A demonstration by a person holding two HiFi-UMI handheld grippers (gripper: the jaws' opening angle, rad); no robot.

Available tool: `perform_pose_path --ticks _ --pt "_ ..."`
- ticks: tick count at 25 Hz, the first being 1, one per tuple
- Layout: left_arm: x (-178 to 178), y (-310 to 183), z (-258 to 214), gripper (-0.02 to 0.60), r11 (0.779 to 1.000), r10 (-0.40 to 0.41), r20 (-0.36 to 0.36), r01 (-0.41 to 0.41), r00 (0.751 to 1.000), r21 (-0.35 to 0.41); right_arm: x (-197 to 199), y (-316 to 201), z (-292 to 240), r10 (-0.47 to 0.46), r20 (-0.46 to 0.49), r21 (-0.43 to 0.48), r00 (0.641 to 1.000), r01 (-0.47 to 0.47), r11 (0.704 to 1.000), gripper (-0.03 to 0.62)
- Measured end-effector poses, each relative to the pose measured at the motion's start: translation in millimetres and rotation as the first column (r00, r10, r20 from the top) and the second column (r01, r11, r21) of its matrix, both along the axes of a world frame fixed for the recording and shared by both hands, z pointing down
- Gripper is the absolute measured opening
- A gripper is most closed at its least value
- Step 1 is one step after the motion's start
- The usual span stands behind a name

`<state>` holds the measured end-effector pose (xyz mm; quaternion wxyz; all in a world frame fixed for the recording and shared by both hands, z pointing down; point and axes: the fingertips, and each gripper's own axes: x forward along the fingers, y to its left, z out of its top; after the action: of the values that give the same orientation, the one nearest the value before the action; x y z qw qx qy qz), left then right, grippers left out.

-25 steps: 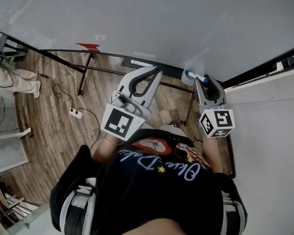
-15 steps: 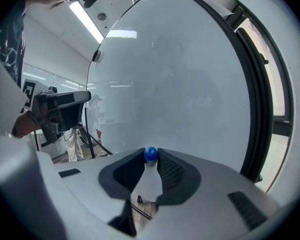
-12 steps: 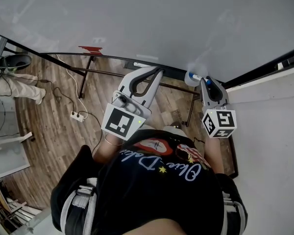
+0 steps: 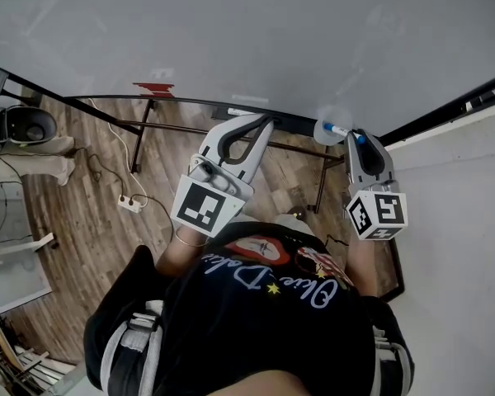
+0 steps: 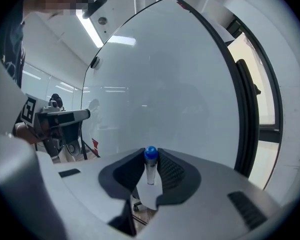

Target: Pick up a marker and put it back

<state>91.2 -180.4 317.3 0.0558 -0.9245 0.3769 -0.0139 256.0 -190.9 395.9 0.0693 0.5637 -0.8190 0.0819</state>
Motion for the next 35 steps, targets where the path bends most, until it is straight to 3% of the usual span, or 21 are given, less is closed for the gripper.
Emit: perform_pose_path --ticks 19,35 --pt "2 4 -5 0.003 0.994 0.106 -0.01 -0.106 0.994 0.0 10 40 -86 0.107 0.031 0.177 0.994 -0.111 0.978 0.074" --pt "17 9 -6 0.003 0.98 0.197 -0.015 -0.197 0.98 0.006 41 83 -109 0.256 0.108 0.217 0.961 -0.274 0.937 0.074"
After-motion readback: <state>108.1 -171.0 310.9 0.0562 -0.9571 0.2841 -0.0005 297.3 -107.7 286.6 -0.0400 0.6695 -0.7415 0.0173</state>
